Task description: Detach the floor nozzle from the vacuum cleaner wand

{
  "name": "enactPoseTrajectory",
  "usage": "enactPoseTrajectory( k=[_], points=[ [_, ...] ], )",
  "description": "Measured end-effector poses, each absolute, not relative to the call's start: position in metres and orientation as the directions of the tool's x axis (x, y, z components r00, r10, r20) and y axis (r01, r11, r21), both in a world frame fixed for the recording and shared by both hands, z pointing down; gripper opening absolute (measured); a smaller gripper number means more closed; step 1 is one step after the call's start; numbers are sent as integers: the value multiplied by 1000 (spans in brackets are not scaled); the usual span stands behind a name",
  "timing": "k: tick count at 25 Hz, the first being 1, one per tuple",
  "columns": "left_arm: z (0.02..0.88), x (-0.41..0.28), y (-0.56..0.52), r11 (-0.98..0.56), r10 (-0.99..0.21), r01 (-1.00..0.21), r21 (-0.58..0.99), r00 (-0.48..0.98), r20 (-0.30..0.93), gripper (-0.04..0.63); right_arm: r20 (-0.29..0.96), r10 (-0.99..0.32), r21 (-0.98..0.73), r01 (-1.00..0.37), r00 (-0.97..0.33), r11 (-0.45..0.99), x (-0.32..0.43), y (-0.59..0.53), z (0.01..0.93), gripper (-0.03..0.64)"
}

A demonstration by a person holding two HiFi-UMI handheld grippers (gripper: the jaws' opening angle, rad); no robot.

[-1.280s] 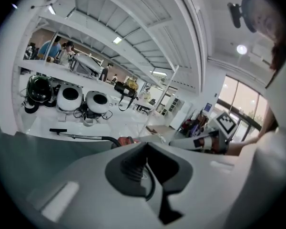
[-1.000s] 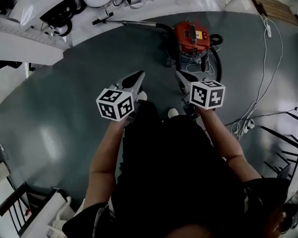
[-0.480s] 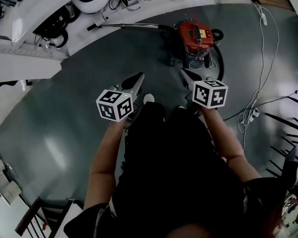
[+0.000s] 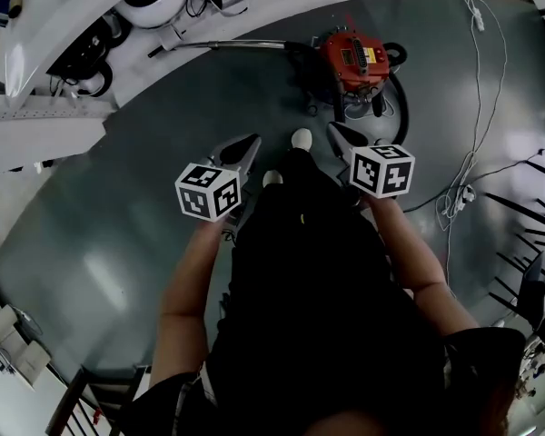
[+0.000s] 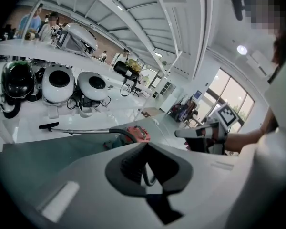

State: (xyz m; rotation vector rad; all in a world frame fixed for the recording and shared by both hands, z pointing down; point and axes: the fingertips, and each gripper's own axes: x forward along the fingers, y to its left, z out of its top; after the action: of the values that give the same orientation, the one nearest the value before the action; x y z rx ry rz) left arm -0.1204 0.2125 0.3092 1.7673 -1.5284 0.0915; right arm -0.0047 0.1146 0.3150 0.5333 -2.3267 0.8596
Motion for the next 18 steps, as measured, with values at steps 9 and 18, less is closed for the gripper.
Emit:
enactPoseTrajectory(
  k=[9,18],
  points=[
    [324,-153,141,52,-805,-899,436,221,551,11,652,-135,-400,-491,-746,774,-42,41,336,-5],
    [357,-145,70,2,-733,-907,421,285,617,11,651,-64,-457,-457,-757,763,-53,-6,372,-5]
  ],
)
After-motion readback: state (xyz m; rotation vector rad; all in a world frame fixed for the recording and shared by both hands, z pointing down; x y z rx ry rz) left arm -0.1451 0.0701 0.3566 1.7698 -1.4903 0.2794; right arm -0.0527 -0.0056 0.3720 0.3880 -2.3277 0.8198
